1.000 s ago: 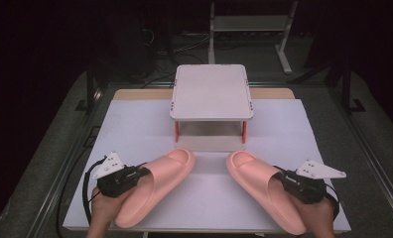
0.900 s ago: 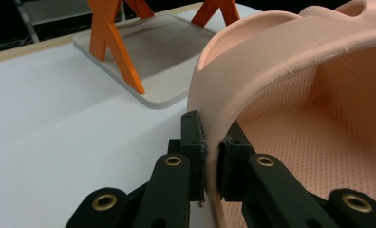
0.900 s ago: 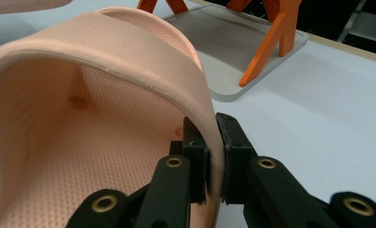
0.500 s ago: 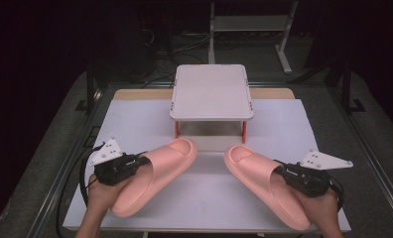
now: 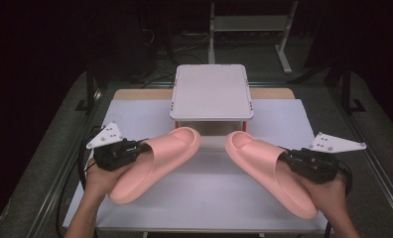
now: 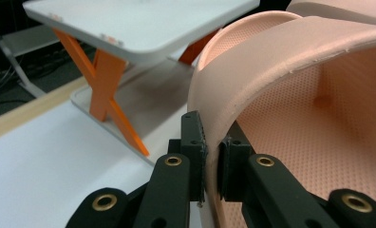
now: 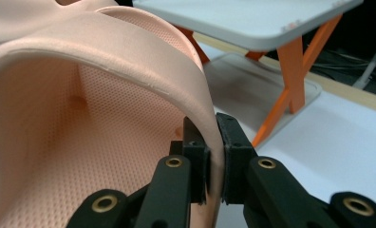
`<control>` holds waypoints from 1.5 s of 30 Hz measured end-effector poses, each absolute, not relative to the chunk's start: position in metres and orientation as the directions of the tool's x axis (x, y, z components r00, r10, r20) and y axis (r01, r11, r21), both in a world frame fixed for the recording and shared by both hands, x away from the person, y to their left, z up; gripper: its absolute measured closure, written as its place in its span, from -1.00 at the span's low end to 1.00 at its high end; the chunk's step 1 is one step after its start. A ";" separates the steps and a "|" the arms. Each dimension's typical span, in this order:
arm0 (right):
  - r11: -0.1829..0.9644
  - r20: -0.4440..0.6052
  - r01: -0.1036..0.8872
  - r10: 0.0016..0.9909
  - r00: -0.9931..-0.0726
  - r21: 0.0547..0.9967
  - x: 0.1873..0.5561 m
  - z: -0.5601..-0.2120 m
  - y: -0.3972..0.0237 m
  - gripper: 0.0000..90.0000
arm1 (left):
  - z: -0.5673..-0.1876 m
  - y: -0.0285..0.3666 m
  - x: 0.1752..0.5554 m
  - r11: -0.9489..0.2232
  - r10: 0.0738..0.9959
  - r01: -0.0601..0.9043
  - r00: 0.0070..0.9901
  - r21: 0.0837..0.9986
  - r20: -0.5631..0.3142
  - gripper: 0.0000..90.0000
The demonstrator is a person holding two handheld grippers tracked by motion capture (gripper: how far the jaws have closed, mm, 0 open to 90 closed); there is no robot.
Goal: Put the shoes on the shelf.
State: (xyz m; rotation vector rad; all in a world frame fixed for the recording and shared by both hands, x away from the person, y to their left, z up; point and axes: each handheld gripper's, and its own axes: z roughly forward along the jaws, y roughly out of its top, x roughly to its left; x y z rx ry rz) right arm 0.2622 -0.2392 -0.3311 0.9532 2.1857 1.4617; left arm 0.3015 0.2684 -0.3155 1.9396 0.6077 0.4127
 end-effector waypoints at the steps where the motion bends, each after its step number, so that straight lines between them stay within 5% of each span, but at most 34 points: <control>1: 0.244 0.082 0.337 0.691 -0.718 0.909 0.264 -0.327 -0.239 0.84 | -0.313 0.269 0.303 -0.355 0.580 0.230 0.815 0.906 0.020 0.85; 45: 0.273 0.038 0.303 0.683 -0.730 0.913 0.355 -0.250 -0.216 0.84 | -0.246 0.266 0.393 -0.345 0.623 0.234 0.781 0.909 0.035 0.84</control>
